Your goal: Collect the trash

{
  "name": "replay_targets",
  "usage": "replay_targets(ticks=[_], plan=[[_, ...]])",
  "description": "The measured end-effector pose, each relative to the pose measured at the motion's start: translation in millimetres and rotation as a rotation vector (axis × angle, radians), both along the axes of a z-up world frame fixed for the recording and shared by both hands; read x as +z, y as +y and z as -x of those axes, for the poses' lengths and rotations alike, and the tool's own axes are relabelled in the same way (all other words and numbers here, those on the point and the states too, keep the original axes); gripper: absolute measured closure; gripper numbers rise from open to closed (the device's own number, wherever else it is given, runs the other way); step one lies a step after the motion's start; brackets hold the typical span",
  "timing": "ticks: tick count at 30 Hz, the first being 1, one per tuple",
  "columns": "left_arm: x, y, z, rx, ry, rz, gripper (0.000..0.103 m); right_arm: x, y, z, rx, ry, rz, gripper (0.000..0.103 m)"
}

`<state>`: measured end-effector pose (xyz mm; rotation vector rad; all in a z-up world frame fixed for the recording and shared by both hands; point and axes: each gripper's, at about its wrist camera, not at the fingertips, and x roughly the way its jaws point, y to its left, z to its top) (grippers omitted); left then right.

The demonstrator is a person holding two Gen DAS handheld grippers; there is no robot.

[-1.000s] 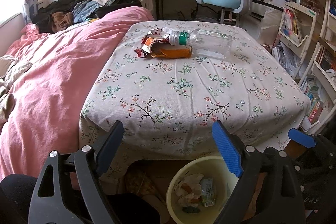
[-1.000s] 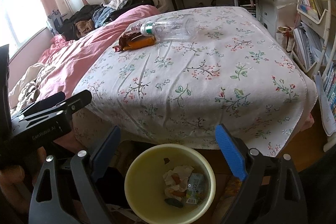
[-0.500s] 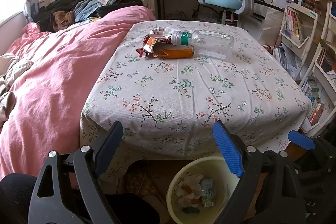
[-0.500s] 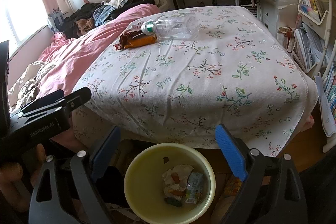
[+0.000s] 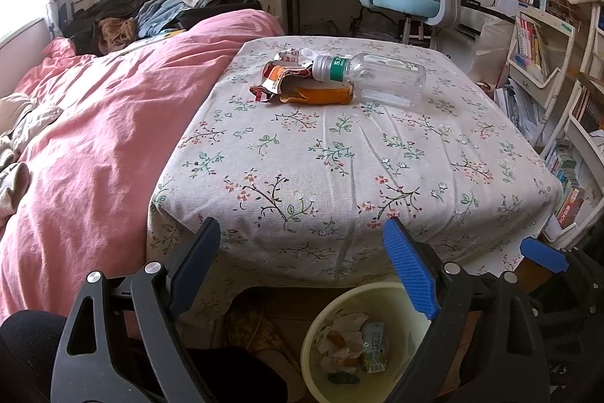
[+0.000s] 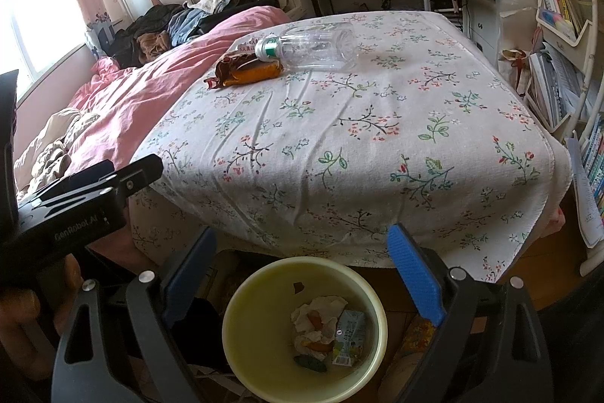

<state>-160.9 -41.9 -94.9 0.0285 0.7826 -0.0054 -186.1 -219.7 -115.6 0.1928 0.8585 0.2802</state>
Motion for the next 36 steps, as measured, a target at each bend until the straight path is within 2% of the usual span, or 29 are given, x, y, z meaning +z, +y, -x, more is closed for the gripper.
replay_targets(ticks=[36], plan=[[-0.4,3.1,0.4,0.014,0.000,0.007,0.018,-0.3,1.7,0.6,0.002,-0.001,0.006,0.015]])
